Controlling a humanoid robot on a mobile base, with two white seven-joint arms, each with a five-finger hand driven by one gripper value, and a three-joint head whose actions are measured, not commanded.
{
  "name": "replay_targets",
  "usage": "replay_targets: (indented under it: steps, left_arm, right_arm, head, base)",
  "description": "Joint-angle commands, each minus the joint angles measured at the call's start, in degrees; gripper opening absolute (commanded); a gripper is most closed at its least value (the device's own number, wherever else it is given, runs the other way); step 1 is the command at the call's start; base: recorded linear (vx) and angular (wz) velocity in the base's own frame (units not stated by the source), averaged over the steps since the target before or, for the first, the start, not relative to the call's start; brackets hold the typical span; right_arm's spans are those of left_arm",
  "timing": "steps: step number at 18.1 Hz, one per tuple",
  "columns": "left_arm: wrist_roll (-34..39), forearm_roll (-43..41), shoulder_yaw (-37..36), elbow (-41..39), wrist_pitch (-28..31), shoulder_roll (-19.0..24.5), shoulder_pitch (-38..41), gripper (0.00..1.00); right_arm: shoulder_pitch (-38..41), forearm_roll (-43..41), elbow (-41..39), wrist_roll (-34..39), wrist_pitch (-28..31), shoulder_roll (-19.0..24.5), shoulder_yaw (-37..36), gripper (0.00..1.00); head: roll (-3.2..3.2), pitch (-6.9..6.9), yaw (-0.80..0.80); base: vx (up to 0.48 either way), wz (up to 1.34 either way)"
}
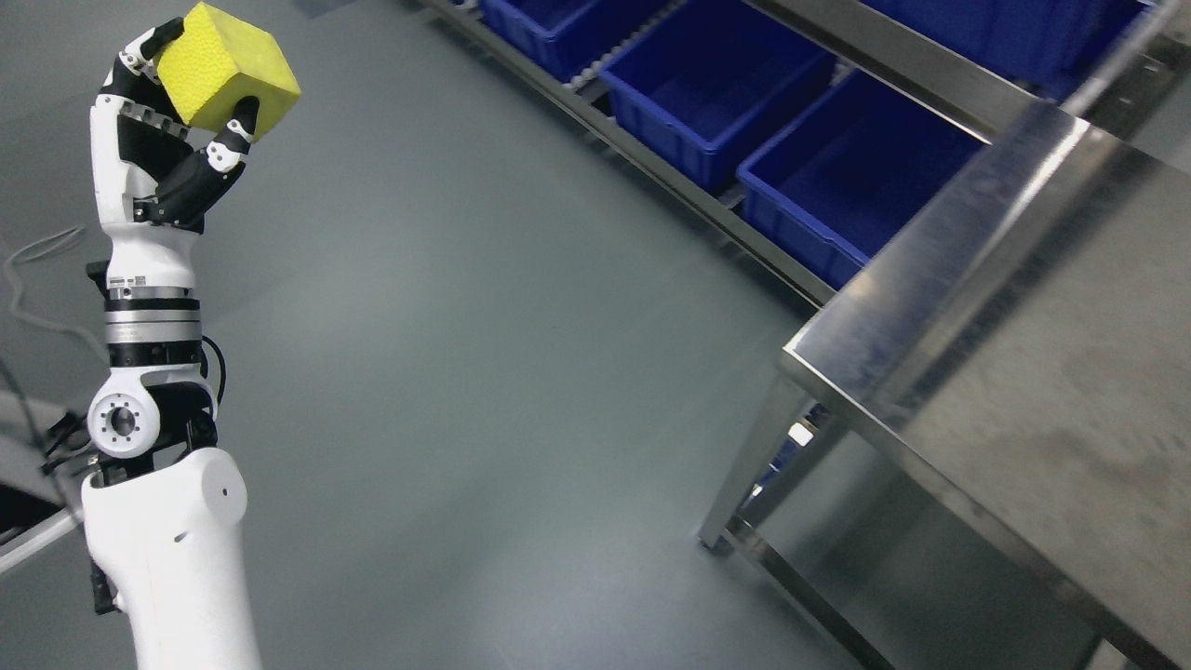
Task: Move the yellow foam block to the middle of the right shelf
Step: 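Hold the cube raised in the left hand while turning toward the bin shelves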
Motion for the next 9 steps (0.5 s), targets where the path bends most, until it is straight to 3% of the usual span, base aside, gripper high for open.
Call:
replay_targets:
  steps: [1, 9]
  left_arm:
    - [-0.03, 0.0, -0.55, -0.88, -0.14, 0.76, 0.81, 0.35]
    - [0.06, -0.09, -2.57, -0.97, -1.54, 0.76, 3.72, 0.35]
  right_arm:
    - [-0.07, 0.0, -1.0, 0.01, 0.03, -1.0, 0.0, 1.0]
    - [-0.07, 0.0, -1.0, 0.01, 0.03, -1.0, 0.0, 1.0]
  head:
    - [0.0, 0.0, 0.0]
    - [0.0, 0.0, 0.0]
  base:
    - [-0.032, 1.09]
    - [0.005, 0.91]
